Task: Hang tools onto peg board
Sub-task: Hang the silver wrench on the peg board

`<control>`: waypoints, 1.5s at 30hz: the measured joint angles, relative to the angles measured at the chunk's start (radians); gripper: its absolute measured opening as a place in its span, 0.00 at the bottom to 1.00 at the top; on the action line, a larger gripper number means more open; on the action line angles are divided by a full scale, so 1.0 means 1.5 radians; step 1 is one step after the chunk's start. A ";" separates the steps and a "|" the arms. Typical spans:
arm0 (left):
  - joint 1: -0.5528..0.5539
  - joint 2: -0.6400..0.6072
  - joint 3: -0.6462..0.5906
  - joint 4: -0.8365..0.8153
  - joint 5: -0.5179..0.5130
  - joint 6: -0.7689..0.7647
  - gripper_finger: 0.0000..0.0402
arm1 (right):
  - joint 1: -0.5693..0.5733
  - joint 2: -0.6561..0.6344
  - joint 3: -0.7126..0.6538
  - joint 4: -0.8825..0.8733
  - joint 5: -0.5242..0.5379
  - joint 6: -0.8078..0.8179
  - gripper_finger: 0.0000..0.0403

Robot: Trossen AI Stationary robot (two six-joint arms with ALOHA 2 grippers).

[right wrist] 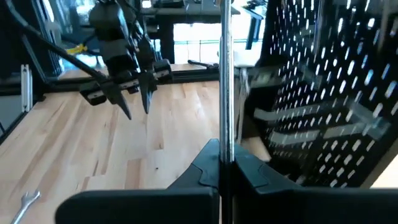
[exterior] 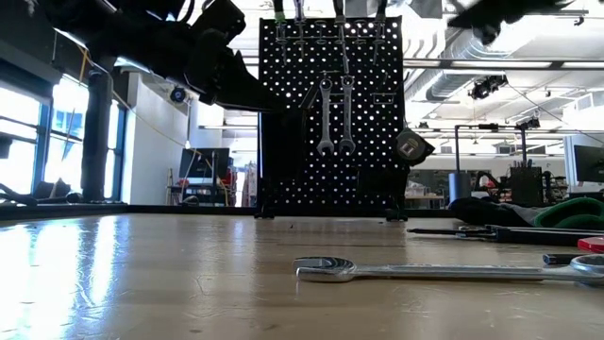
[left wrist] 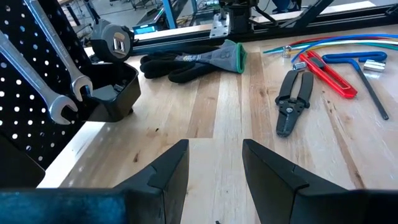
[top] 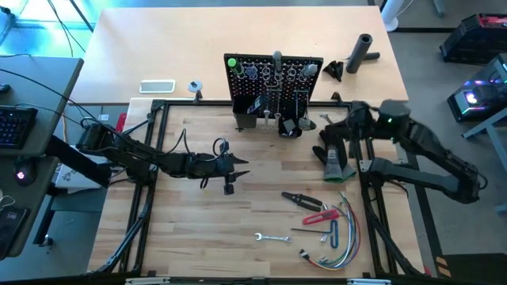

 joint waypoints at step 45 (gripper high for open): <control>0.015 0.000 0.000 -0.026 -0.002 -0.010 0.36 | 0.149 0.677 -0.205 1.084 0.068 0.199 0.00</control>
